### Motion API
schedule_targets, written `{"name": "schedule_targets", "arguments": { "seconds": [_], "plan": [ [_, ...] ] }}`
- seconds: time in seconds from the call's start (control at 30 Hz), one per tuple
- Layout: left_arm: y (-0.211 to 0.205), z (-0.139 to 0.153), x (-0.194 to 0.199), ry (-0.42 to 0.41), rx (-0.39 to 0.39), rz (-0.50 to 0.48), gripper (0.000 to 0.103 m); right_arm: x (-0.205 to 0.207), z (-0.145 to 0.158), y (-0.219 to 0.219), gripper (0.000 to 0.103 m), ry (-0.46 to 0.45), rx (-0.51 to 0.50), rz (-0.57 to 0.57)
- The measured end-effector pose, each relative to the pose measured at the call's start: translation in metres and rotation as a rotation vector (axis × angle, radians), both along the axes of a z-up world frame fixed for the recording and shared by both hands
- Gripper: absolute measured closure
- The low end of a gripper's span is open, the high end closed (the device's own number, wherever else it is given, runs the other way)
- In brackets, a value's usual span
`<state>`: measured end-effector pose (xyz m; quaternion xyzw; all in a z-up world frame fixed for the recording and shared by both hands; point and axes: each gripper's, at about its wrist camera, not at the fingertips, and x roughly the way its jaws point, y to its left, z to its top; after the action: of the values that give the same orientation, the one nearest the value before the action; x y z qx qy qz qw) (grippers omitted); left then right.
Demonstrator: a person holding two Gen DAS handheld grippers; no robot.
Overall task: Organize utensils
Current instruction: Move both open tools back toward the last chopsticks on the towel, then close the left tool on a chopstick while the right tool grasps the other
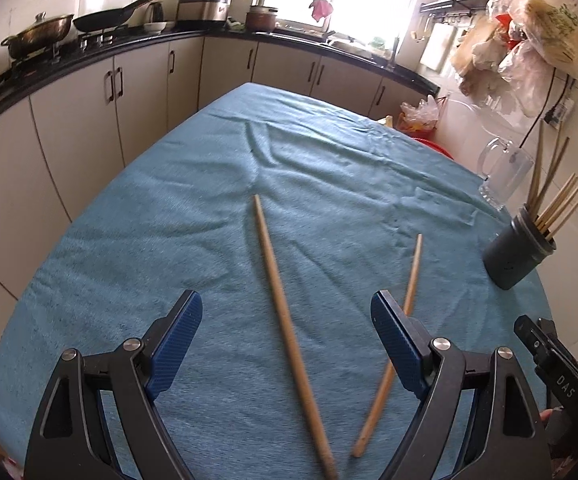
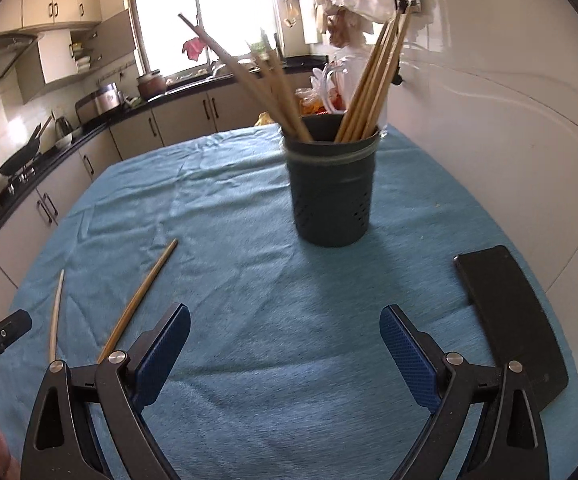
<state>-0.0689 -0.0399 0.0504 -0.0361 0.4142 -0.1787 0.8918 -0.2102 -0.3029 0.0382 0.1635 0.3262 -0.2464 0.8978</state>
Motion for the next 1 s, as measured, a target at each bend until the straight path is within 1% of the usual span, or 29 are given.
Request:
{"name": "schedule_targets", "arguments": {
  "seconds": [0.33, 0.47, 0.63, 0.73, 0.77, 0.8, 0.83, 0.9, 1.0],
  "plan": [
    [0.002, -0.012, 0.013, 0.042, -0.001, 0.001, 0.018, 0.012, -0.014, 0.013, 0.005, 0.042, -0.005, 0.015],
    [-0.003, -0.016, 0.021, 0.068, 0.008, -0.01, 0.018, 0.014, -0.021, 0.009, 0.005, 0.054, 0.025, 0.009],
    [-0.013, -0.021, 0.036, 0.085, 0.043, -0.012, 0.018, 0.014, -0.029, -0.001, 0.005, 0.067, 0.085, -0.008],
    [-0.025, -0.026, 0.046, 0.093, 0.081, -0.016, 0.018, 0.013, -0.032, -0.004, 0.005, 0.066, 0.106, -0.015],
    [-0.028, -0.028, 0.049, 0.092, 0.089, -0.021, 0.022, 0.012, -0.032, -0.004, 0.005, 0.063, 0.109, -0.017],
    [-0.032, -0.029, 0.051, 0.092, 0.108, -0.022, 0.032, 0.012, -0.032, -0.004, 0.005, 0.061, 0.11, -0.017],
    [-0.036, -0.031, 0.053, 0.094, 0.138, -0.015, 0.035, 0.012, -0.032, -0.004, 0.005, 0.059, 0.111, -0.017],
    [-0.041, -0.031, 0.055, 0.07, 0.185, -0.01, 0.052, 0.012, -0.032, -0.003, 0.005, 0.057, 0.113, -0.018],
    [-0.041, -0.032, 0.06, 0.051, 0.231, -0.004, 0.063, 0.011, -0.032, -0.003, 0.005, 0.057, 0.115, -0.017]
  ]
}}
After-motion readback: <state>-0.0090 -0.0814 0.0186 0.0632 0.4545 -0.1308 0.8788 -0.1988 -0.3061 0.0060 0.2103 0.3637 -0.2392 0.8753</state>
